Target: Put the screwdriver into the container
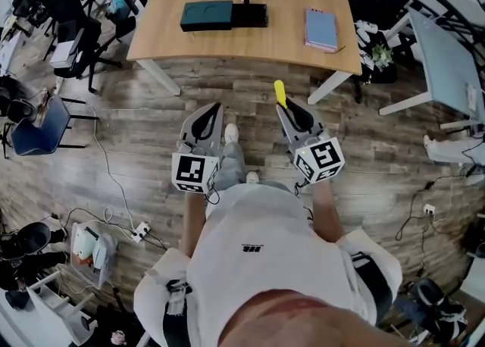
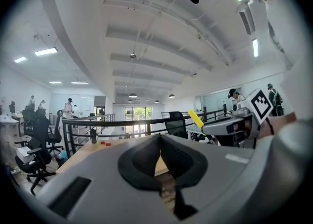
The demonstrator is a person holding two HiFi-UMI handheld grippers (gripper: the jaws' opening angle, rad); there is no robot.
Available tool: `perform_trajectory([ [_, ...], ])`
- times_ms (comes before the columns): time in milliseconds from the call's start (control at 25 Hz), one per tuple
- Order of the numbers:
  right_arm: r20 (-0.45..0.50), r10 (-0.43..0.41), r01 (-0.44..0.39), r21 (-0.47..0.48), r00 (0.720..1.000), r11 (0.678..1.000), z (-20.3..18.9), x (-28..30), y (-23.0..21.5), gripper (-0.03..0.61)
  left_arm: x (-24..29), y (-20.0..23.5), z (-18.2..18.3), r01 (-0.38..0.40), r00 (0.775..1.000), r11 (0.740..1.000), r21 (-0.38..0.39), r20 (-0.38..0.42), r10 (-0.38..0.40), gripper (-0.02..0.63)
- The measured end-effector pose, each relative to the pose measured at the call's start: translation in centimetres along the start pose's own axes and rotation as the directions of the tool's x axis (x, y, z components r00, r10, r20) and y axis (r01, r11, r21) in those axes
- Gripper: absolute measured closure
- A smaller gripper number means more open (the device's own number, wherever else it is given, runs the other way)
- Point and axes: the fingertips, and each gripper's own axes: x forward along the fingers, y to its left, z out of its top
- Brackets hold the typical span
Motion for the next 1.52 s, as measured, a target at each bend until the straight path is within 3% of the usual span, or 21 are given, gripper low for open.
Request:
perform_trajectory([
  [1520,-0.048,-0.064,0.065,0.023,0.997,0.998,3.5,30.0,-13.4,0.512,24.7,23.4,0.2,0.088,0.995,0.996,-0.012,-0.036,-0.089,0.603],
])
